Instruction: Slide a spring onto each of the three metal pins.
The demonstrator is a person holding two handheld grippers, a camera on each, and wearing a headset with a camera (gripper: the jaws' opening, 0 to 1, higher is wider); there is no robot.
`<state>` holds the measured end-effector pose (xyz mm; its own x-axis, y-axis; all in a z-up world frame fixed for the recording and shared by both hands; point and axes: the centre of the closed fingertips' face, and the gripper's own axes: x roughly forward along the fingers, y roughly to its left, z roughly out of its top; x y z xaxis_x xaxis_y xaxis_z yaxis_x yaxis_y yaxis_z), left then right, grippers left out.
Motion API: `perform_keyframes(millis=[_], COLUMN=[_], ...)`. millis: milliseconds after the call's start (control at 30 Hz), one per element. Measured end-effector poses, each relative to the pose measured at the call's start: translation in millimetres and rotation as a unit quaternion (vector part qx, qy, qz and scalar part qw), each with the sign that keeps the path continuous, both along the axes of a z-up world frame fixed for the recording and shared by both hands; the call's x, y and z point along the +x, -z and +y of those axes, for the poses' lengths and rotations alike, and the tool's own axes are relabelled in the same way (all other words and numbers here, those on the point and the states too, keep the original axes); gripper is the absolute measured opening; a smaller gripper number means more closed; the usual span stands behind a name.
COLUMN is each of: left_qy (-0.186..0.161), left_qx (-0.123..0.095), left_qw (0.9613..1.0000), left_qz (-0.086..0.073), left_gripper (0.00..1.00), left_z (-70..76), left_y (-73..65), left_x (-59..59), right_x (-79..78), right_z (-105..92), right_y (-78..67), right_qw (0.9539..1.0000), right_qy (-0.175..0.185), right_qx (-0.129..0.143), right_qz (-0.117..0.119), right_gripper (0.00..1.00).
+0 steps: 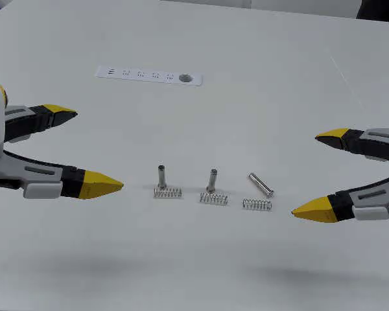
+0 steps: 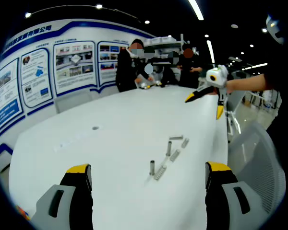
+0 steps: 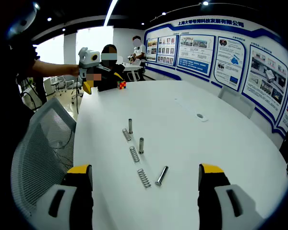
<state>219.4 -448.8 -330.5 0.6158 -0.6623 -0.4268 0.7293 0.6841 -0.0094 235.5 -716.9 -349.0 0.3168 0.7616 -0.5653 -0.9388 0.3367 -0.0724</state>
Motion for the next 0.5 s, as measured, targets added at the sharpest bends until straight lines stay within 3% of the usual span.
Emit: perform_keyframes(millis=[500], left_qy=[0.006], left_qx=[0.002], left_qw=[1.0000], left_qz=[0.004], left_gripper=[0.99], left_z=[-9.8], left_y=[0.2], left_x=[-0.9], right_x=[1.1], right_z=[0.1], right_y=[3.1], right_qw=[1.0000], right_qy=[0.001], right_qx=[0.001], right_qz=[0.007], right_gripper=[0.93])
